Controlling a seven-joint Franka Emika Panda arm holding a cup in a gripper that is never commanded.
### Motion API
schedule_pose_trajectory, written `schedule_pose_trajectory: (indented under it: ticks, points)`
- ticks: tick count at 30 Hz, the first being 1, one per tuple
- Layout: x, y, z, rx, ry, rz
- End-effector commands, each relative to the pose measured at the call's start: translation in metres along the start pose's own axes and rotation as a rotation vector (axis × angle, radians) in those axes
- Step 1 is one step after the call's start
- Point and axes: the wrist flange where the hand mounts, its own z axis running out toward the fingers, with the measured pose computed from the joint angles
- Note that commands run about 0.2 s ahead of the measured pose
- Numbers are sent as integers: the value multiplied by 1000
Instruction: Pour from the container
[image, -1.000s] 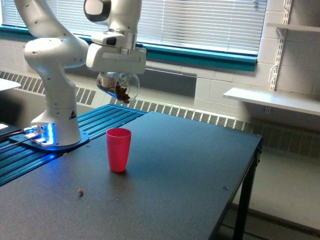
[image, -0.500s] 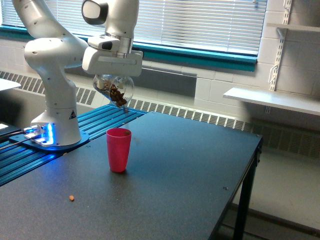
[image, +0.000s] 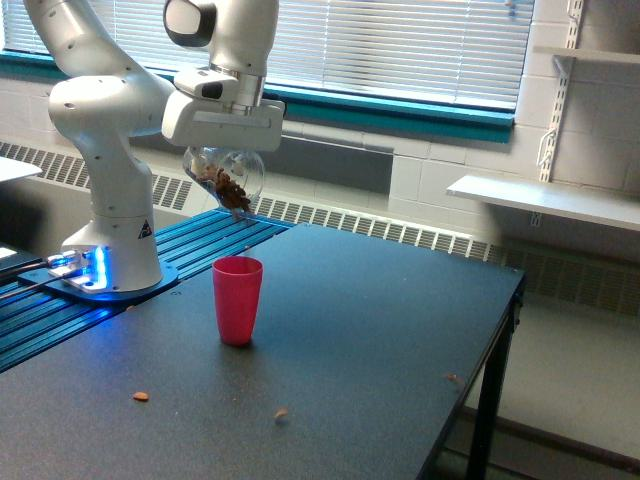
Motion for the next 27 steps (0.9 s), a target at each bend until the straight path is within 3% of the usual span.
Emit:
schedule_pose_trajectory:
  ticks: [1, 27]
  points:
    - [-2, -3, -1, -24, -13, 4]
    - [-13, 3, 3, -87, -72, 4]
